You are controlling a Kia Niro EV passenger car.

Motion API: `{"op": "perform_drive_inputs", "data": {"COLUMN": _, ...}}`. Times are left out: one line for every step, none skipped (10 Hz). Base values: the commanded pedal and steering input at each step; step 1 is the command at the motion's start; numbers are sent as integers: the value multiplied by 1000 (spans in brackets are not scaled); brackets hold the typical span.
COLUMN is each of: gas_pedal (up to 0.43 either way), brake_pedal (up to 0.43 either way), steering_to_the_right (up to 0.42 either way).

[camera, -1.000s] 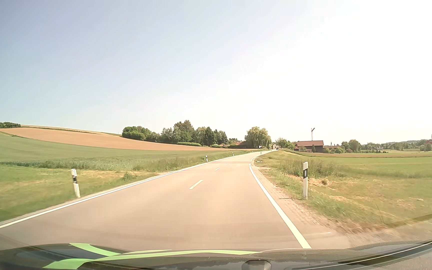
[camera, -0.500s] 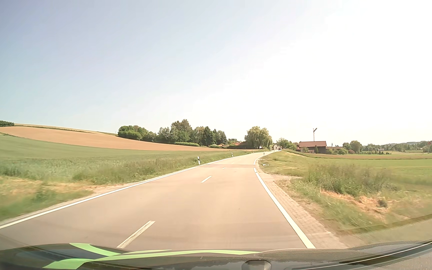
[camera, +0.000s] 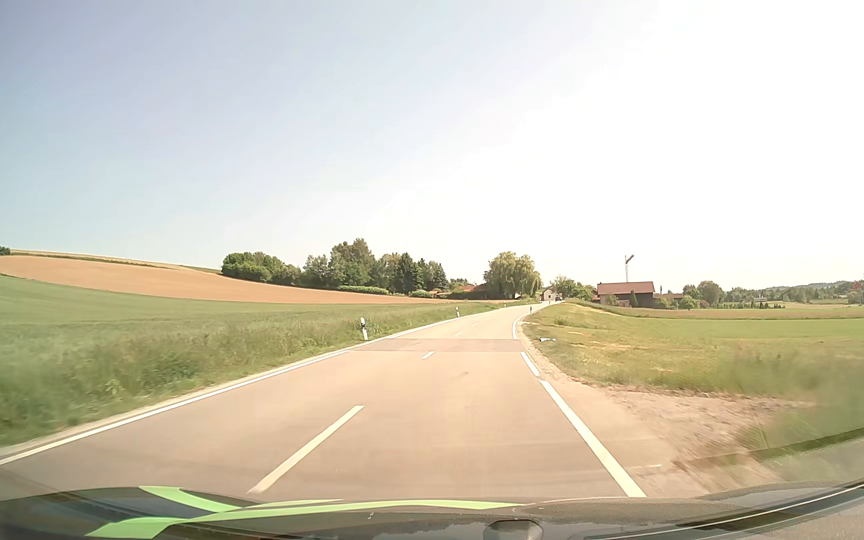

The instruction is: Follow the waypoints while adhering to traffic rules and regulations

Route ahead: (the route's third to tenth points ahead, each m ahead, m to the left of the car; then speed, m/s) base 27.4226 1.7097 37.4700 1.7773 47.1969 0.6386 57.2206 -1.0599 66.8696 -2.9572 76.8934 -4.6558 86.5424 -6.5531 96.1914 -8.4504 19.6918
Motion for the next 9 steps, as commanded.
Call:
{"op": "perform_drive_inputs", "data": {"gas_pedal": 197, "brake_pedal": 0, "steering_to_the_right": 10}}
{"op": "perform_drive_inputs", "data": {"gas_pedal": 197, "brake_pedal": 0, "steering_to_the_right": 15}}
{"op": "perform_drive_inputs", "data": {"gas_pedal": 189, "brake_pedal": 0, "steering_to_the_right": 16}}
{"op": "perform_drive_inputs", "data": {"gas_pedal": 169, "brake_pedal": 0, "steering_to_the_right": 15}}
{"op": "perform_drive_inputs", "data": {"gas_pedal": 169, "brake_pedal": 0, "steering_to_the_right": 15}}
{"op": "perform_drive_inputs", "data": {"gas_pedal": 169, "brake_pedal": 0, "steering_to_the_right": 13}}
{"op": "perform_drive_inputs", "data": {"gas_pedal": 169, "brake_pedal": 0, "steering_to_the_right": 13}}
{"op": "perform_drive_inputs", "data": {"gas_pedal": 169, "brake_pedal": 0, "steering_to_the_right": 14}}
{"op": "perform_drive_inputs", "data": {"gas_pedal": 169, "brake_pedal": 0, "steering_to_the_right": 13}}
